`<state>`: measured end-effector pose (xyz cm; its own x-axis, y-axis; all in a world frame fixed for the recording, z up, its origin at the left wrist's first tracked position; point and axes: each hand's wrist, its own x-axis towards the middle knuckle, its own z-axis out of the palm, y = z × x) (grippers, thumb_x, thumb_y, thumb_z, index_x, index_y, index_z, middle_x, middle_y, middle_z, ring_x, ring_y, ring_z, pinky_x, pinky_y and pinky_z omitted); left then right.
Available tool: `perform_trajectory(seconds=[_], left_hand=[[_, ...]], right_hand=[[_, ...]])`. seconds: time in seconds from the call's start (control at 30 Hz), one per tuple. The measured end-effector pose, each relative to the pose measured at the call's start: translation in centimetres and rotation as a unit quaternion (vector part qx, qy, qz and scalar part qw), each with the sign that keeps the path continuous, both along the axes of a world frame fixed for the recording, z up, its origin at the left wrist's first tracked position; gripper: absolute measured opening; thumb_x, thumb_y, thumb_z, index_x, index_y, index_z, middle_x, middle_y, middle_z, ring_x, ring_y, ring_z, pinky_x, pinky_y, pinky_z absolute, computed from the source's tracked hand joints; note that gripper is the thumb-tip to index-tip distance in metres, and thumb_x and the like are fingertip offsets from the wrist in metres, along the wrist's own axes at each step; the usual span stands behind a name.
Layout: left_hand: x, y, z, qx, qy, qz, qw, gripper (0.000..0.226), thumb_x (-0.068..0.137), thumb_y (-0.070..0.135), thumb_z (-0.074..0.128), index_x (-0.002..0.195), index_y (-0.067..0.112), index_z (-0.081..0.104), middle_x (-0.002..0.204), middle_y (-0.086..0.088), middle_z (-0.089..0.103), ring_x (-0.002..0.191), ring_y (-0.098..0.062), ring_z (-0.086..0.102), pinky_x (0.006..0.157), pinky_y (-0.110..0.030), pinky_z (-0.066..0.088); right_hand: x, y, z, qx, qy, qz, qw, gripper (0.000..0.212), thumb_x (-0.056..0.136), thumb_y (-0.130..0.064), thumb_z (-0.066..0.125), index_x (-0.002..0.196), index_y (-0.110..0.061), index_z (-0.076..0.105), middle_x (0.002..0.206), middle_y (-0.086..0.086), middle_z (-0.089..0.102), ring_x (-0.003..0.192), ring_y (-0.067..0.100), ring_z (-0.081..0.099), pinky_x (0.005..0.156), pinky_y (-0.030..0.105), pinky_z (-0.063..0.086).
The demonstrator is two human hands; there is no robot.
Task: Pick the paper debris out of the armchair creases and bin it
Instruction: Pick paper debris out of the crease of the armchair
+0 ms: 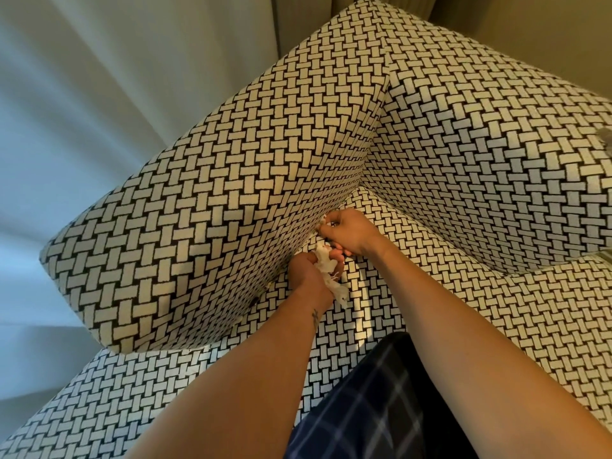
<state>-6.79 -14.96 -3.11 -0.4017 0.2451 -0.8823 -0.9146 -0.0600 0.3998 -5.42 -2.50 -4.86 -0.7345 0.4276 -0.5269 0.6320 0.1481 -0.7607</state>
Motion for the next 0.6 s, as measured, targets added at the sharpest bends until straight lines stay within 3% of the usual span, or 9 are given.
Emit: perform_trajectory(seconds=[0.1, 0.23, 0.37, 0.5, 0.6], left_hand=[[0.0, 0.1, 1.0, 0.011, -0.028, 0.019, 0.999, 0.033, 0.094, 0.012, 0.037, 0.076, 0.003, 0.063, 0.049, -0.006, 0.064, 0.058, -0.020, 0.055, 0.062, -0.030, 0.046], [0.3, 0.0, 1.3, 0.036, -0.021, 0.035, 0.999, 0.038, 0.094, 0.012, 0.033, 0.088, -0.004, 0.067, 0.073, -0.014, 0.069, 0.058, -0.020, 0.060, 0.054, -0.026, 0.048], [0.3, 0.0, 1.2, 0.053, -0.032, 0.045, 0.997, 0.041, 0.096, 0.014, 0.030, 0.098, -0.006, 0.065, 0.078, -0.015, 0.067, 0.060, -0.020, 0.061, 0.048, -0.024, 0.048], [0.2, 0.1, 1.1, 0.052, -0.033, 0.049, 0.997, 0.040, 0.097, 0.013, 0.030, 0.090, -0.004, 0.065, 0.077, -0.015, 0.069, 0.061, -0.021, 0.061, 0.052, -0.025, 0.048], [0.3, 0.1, 0.9, 0.048, -0.029, 0.044, 0.997, 0.040, 0.096, 0.013, 0.031, 0.089, -0.003, 0.067, 0.081, -0.015, 0.070, 0.065, -0.020, 0.061, 0.056, -0.026, 0.048]], right_hand=[[1.0, -0.5, -0.2, -0.002, 0.064, -0.067, 0.996, 0.021, 0.102, -0.022, 0.056, 0.087, -0.020, 0.070, 0.047, 0.005, 0.054, 0.039, 0.023, 0.053, 0.041, 0.025, 0.042], [1.9, -0.5, -0.4, 0.021, 0.071, -0.088, 0.993, 0.026, 0.100, -0.018, 0.056, 0.120, -0.014, 0.072, 0.048, 0.001, 0.057, 0.034, 0.014, 0.047, 0.039, 0.022, 0.042], [1.4, -0.1, 0.6, 0.009, 0.009, -0.029, 1.000, 0.045, 0.095, -0.028, 0.067, 0.138, -0.018, 0.059, 0.060, 0.003, 0.066, 0.035, 0.012, 0.047, 0.037, 0.021, 0.040], [0.7, -0.6, 0.3, 0.045, 0.011, -0.050, 0.998, 0.040, 0.092, -0.034, 0.073, 0.127, -0.018, 0.066, 0.061, 0.007, 0.070, 0.036, 0.016, 0.056, 0.039, 0.026, 0.048], [1.0, -0.9, -0.8, 0.104, 0.039, -0.071, 0.991, 0.027, 0.090, -0.040, 0.071, 0.106, -0.019, 0.077, 0.064, 0.006, 0.074, 0.053, 0.030, 0.069, 0.059, 0.042, 0.061]])
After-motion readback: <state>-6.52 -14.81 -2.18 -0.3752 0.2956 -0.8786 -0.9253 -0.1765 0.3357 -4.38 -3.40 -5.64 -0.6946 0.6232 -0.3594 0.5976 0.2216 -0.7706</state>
